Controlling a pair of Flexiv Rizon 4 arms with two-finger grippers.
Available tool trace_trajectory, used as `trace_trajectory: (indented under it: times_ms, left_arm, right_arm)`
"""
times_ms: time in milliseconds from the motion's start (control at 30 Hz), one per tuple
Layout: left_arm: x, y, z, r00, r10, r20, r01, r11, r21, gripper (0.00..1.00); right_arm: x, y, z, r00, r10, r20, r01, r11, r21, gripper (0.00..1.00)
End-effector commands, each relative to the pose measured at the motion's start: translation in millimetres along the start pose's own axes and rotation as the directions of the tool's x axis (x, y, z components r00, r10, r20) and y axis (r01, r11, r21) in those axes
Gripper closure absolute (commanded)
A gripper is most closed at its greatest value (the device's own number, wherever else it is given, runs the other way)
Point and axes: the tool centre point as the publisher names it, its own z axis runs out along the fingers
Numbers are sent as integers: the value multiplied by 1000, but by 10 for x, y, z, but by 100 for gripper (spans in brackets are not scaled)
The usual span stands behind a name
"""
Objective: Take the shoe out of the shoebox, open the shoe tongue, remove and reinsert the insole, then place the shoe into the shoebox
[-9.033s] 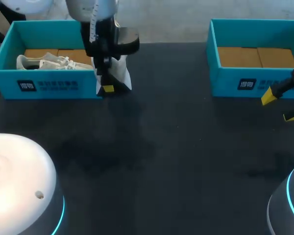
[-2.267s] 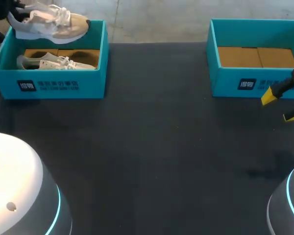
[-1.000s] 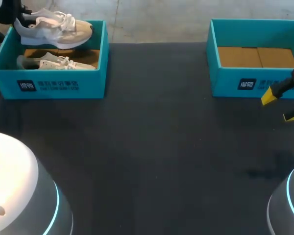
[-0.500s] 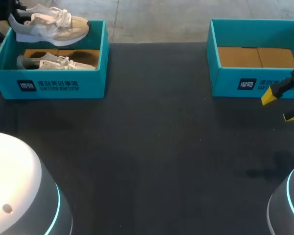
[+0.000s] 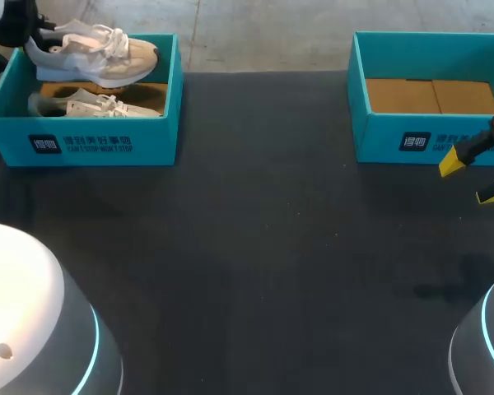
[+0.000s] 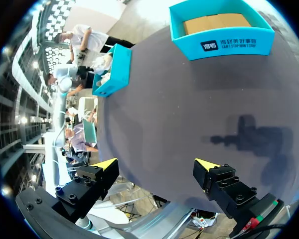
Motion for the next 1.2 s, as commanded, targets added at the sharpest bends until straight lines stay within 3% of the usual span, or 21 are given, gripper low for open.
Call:
trace_trajectory:
  times_ms: [33, 1200]
  left_arm:
    - [0, 58, 105, 1000, -1, -2, 1, 1000, 16, 100]
    - [-243, 43, 688, 1000, -13, -21, 16, 994, 109, 100]
  right_arm:
    - [0, -1, 9, 1000, 2, 3, -2, 1000, 0, 0]
    - [0, -1, 9, 1000, 2, 3, -2, 1000, 0, 0]
